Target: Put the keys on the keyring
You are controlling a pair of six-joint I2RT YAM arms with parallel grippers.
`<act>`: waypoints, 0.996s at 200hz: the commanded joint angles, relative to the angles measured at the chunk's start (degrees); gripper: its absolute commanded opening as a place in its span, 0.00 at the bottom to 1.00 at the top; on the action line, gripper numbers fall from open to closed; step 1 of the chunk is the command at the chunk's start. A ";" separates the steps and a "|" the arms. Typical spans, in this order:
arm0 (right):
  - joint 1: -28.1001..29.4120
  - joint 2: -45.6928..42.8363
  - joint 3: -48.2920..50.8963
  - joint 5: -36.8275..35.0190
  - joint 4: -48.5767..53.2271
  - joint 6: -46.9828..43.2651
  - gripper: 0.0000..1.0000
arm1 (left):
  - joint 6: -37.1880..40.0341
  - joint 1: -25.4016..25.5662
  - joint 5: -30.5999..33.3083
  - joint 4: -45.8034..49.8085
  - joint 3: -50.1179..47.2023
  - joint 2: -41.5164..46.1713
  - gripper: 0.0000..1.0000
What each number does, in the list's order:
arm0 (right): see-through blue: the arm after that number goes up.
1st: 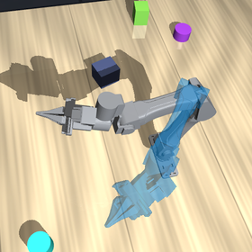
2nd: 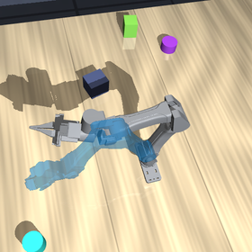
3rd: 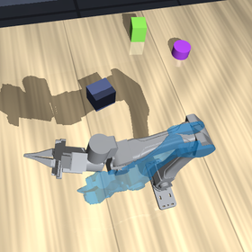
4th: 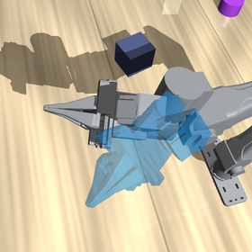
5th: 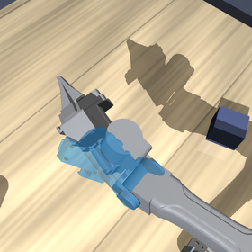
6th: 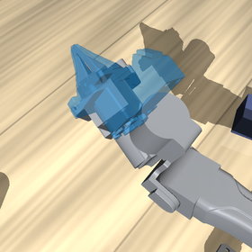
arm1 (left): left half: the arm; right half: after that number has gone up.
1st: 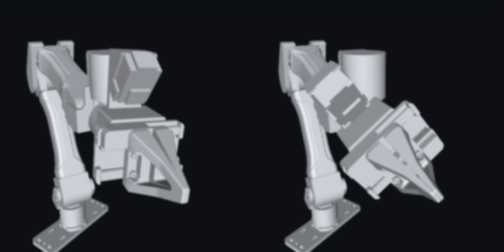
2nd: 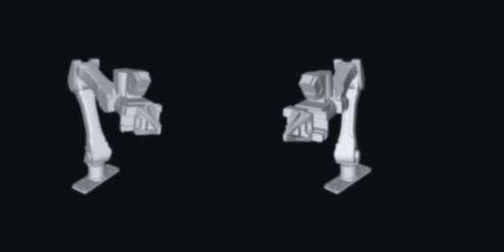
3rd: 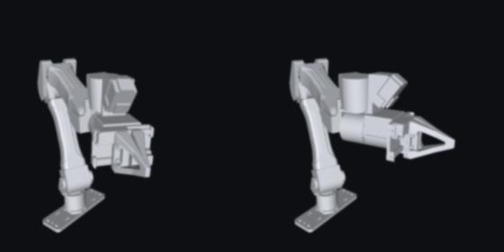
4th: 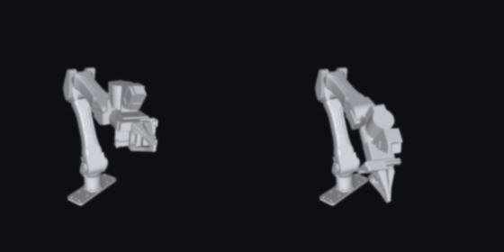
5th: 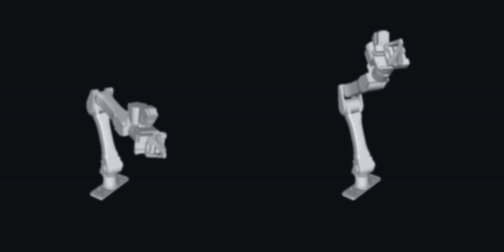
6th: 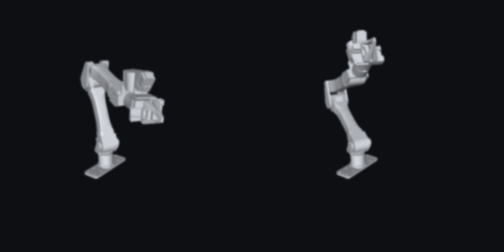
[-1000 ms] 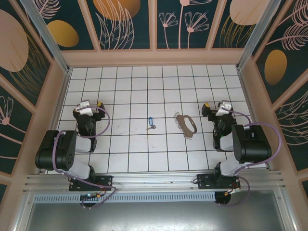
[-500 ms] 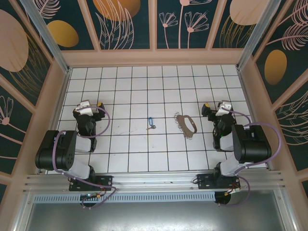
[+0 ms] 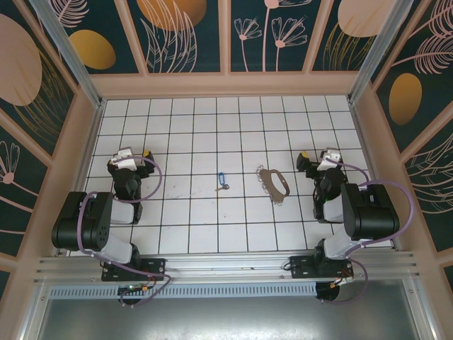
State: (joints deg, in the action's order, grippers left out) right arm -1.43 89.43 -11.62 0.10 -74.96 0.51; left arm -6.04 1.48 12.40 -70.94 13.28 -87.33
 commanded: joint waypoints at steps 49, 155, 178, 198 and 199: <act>-0.54 -0.07 -0.78 0.25 -0.76 0.85 0.99 | 0.99 -0.33 -0.58 -2.89 -0.23 0.26 0.99; -0.22 -0.08 -0.87 -0.60 -0.62 0.55 0.99 | 1.01 -0.35 -0.54 -2.97 -0.31 0.32 0.99; 0.19 -0.09 -0.65 -1.20 -1.10 0.33 0.99 | 1.03 -0.33 -0.54 -3.01 -0.36 0.36 0.99; 0.76 -0.30 -0.37 -2.06 -1.35 -0.22 0.99 | 1.52 -0.32 -1.89 -1.62 0.27 0.79 0.99; 0.79 -0.35 -0.40 -2.13 -1.34 -0.28 0.99 | 1.54 -0.33 -2.00 -1.42 0.35 0.86 0.99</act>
State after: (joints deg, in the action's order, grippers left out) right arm -1.39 89.43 -11.62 -0.19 -74.96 0.51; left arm -6.04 1.48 12.36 -70.94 13.28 -87.33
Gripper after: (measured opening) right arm 0.989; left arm 0.988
